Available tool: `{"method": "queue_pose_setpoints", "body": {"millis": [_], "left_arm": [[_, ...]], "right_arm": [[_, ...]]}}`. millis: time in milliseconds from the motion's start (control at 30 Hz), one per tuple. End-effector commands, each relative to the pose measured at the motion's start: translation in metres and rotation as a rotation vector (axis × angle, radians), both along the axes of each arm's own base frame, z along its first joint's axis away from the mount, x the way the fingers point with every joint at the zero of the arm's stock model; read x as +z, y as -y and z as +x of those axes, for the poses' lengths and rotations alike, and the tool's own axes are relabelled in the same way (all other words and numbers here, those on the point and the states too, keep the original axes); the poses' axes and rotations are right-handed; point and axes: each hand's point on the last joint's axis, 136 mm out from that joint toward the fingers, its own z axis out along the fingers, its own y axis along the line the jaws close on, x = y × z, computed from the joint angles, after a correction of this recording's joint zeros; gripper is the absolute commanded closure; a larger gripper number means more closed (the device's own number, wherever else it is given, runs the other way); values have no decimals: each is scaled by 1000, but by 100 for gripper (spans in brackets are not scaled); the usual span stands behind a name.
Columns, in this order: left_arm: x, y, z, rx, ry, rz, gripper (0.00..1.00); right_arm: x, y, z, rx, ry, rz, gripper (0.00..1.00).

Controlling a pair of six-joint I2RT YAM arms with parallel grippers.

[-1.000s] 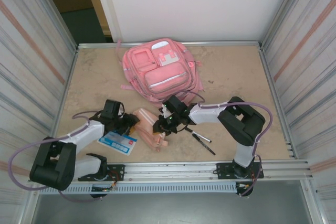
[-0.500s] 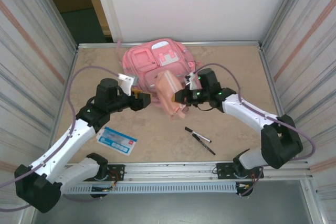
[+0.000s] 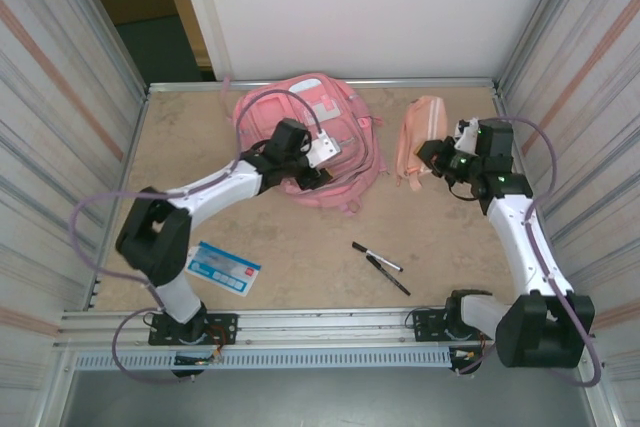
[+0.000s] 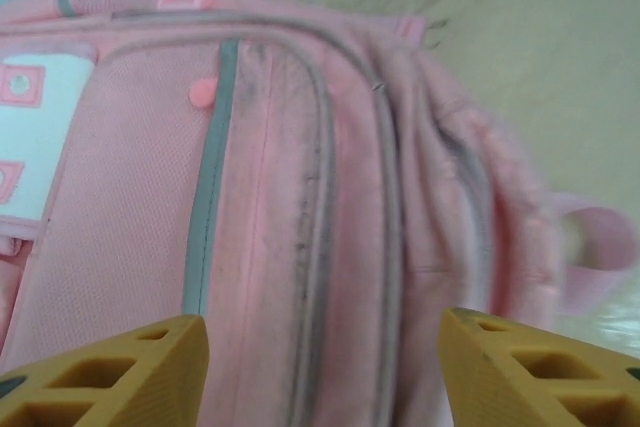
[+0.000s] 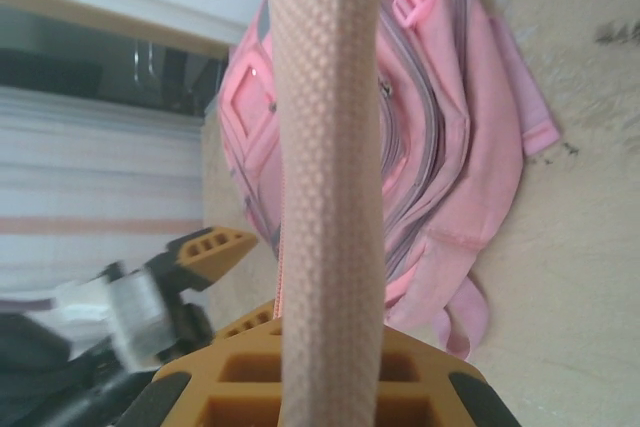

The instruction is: Pack the student bag

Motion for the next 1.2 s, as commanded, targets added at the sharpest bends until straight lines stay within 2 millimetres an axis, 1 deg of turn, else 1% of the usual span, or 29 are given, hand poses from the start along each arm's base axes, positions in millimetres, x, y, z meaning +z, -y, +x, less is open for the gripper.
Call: {"method": "queue_pose_setpoints", "body": {"millis": [0, 133, 200, 233, 267, 333, 367, 400, 467, 533, 567, 667, 800, 900, 933, 967, 1000, 1033, 1100, 1167], "left_arm": [[-14, 3, 18, 15, 92, 172, 40], [-52, 6, 35, 42, 68, 297, 53], [-64, 6, 39, 52, 56, 334, 57], [-70, 6, 41, 57, 56, 352, 62], [-74, 5, 44, 66, 57, 360, 64], [-79, 5, 50, 87, 68, 376, 73], [-77, 5, 52, 91, 69, 381, 79], [-86, 6, 49, 75, 29, 405, 87], [-88, 13, 34, 15, -72, 429, 100], [-79, 16, 23, -7, -110, 466, 100], [-70, 17, 24, 16, -89, 466, 100], [-28, 15, 28, 120, -68, 429, 100], [42, 16, 31, 184, 3, 304, 100], [94, 14, 38, 254, 88, 200, 100], [108, 14, 39, 269, 107, 169, 100], [125, 13, 41, 292, 129, 128, 100], [142, 13, 41, 311, 142, 78, 100], [155, 14, 40, 314, 141, 33, 100], [175, 18, 35, 304, 115, -69, 100], [187, 23, 29, 282, 77, -149, 100]], "right_arm": [[-1, 4, -13, -11, -2, -2, 100], [-3, 4, -22, -4, 8, -21, 100], [-5, 5, -25, -10, 4, -19, 100], [-6, 4, -25, -8, 1, -14, 100], [-5, 3, -25, 1, 4, -10, 100], [3, 2, -31, 8, 33, -5, 100], [3, 2, -32, 2, 32, -4, 100], [2, 3, -34, -5, 31, -3, 100], [2, 4, -35, -14, 33, -2, 100], [0, 3, -38, -5, 30, -3, 100], [-2, 3, -40, -3, 25, -13, 100], [-15, 4, -45, -9, -9, -23, 100], [-29, -8, -49, 45, -64, 25, 100], [-43, -14, -53, 69, -130, 22, 100], [-44, -18, -53, 83, -137, 31, 100], [-47, -27, -53, 121, -145, 54, 100], [-45, -39, -53, 173, -146, 82, 100], [-41, -52, -54, 228, -133, 104, 100], [-32, -81, -56, 341, -120, 136, 100], [-31, -103, -52, 394, -132, 143, 100]]}}
